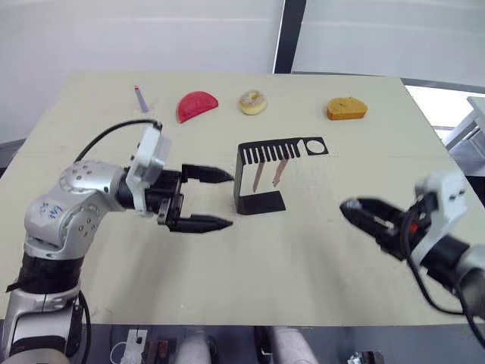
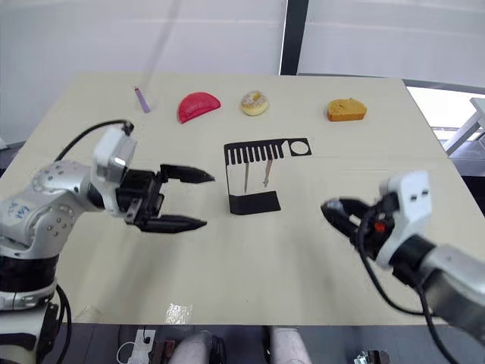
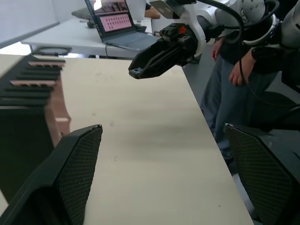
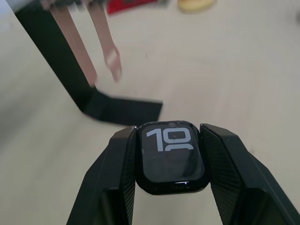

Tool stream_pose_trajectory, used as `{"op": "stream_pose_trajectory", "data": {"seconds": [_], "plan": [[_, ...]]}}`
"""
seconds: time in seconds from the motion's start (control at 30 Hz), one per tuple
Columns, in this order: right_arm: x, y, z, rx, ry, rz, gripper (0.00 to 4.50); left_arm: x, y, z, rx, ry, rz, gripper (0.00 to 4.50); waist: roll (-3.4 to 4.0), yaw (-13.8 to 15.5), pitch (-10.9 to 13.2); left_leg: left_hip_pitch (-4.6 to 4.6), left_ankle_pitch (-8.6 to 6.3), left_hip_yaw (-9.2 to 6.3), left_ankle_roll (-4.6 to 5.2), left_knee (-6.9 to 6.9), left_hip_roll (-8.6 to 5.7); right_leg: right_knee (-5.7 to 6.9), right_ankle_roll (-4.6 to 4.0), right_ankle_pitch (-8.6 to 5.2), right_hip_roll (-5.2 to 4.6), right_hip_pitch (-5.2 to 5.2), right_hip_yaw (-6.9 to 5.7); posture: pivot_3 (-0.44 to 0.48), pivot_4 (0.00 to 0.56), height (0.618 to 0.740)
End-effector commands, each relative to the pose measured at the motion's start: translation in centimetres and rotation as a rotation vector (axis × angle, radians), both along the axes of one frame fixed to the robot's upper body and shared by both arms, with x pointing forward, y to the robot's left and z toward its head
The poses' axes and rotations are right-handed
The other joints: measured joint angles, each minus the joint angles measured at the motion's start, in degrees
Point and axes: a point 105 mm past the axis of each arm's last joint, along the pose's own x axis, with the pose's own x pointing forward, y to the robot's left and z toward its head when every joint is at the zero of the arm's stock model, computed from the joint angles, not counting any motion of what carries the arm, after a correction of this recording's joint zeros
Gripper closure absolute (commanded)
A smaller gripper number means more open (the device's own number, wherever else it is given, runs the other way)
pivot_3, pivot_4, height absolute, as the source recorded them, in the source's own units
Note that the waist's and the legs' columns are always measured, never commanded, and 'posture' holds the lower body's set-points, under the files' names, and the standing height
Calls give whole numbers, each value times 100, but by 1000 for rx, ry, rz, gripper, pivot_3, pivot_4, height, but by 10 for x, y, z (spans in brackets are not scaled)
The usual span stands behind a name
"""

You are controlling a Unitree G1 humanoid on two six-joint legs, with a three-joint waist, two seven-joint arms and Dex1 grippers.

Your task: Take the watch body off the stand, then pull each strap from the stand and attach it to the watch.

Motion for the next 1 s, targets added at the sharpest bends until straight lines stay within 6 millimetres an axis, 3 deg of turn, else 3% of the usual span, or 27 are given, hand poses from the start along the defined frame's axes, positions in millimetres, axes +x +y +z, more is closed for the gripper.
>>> {"op": "stream_pose_trajectory", "data": {"seconds": [0.03,0.2,0.47,1.0], "plan": [[3,1,-6,-50,-100,4,2902,-9,-5,-8,52,-72,-41,0,-2,-15,-1,1,0,1,-1,1,0,-1,0,1,1,2,-1,0,150,737],[17,-14,-38,-36,-112,-110,2902,-13,-11,-27,77,-91,-50,0,-2,-15,-1,5,3,4,-5,-8,-1,-4,-2,1,4,0,-1,0,150,737],[33,-35,-69,-9,-105,-255,2902,-12,-18,-26,42,-95,-35,0,0,22,-1,9,2,12,-4,-5,-3,1,-5,1,4,-1,4,0,150,737],[41,-35,-86,-9,-88,-284,2902,-7,-17,-24,47,-95,-39,0,1,74,-1,12,2,11,-3,-4,-4,11,-8,-1,4,-2,4,0,150,737]]}}
